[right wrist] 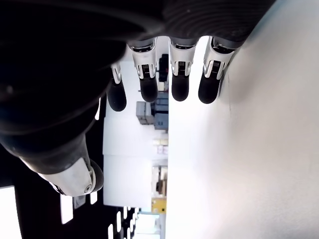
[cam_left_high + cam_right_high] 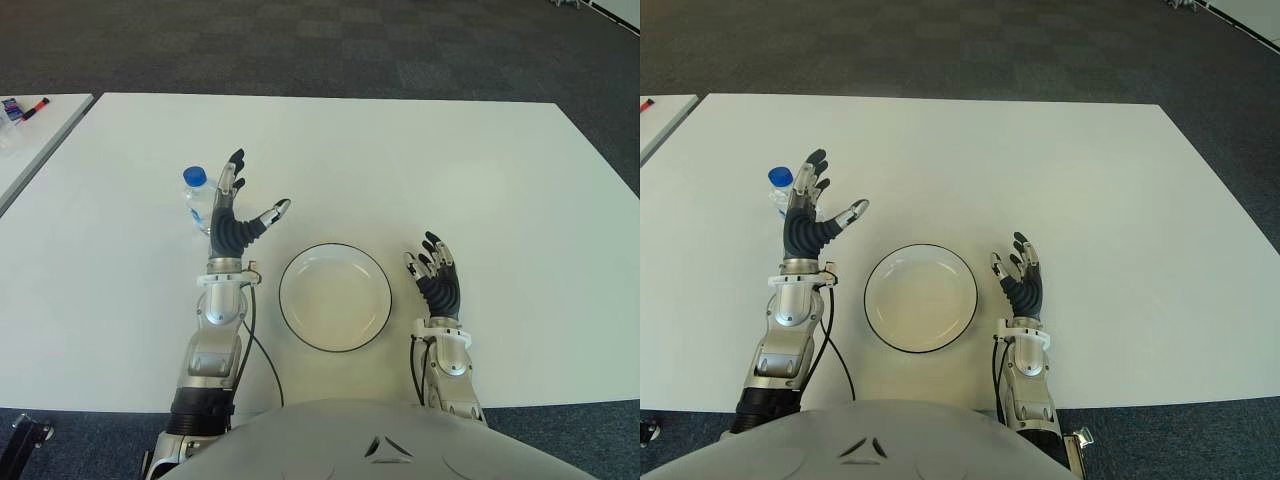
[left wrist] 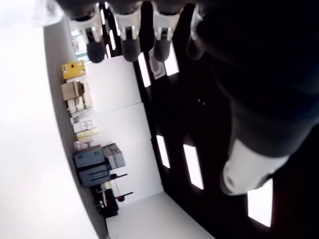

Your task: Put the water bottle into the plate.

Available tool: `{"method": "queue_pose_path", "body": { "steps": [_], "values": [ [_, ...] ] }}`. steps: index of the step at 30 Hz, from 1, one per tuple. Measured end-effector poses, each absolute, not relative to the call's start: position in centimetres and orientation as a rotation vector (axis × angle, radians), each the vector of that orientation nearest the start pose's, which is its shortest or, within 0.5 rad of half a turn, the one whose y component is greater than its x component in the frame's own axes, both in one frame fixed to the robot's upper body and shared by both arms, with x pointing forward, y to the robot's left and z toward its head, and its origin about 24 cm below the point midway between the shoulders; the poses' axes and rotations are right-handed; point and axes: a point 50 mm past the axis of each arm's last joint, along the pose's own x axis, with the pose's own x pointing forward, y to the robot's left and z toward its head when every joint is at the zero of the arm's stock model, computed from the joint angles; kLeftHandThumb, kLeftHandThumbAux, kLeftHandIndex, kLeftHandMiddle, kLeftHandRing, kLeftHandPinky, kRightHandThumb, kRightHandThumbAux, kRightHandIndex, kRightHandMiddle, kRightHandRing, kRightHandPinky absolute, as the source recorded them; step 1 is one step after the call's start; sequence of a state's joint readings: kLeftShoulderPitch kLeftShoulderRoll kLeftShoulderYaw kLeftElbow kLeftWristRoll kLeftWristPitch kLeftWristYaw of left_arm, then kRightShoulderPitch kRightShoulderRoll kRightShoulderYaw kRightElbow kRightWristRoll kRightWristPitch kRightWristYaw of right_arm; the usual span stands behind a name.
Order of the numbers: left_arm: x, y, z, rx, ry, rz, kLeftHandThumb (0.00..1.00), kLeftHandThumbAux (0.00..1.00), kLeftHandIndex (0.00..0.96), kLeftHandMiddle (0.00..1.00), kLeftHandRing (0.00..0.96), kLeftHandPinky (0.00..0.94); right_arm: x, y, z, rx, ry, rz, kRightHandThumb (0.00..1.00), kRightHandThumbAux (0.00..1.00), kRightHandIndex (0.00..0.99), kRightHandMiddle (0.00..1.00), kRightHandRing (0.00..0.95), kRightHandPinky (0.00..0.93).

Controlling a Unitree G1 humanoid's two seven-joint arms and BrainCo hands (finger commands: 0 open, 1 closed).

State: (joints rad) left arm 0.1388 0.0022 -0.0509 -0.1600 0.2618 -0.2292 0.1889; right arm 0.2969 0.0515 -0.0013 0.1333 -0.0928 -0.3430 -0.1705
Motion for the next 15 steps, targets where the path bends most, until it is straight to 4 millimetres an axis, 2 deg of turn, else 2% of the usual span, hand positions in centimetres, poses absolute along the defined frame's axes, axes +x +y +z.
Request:
{"method": "queue_pose_path", "body": {
  "steps": [9,15],
  "values": [
    [22.8,14.8,8.3,0.281,-0.306,0.154,0.185,0.728,0.032,0.028,0.005,0.002,18.0,-16.1,-1.7,-0.053,0.071,-0.235,0.425,0.72,0.137,0.12,0.103,0.143],
    [23.8,15.5,9.5,0.339,-0.349,0.182,0.186,0.714,0.028,0.045,0.015,0.0,18.1,-16.0,-1.8,-0.058,0.071,-0.235,0.416,0.718,0.137,0.125,0.109,0.144]
  ]
}}
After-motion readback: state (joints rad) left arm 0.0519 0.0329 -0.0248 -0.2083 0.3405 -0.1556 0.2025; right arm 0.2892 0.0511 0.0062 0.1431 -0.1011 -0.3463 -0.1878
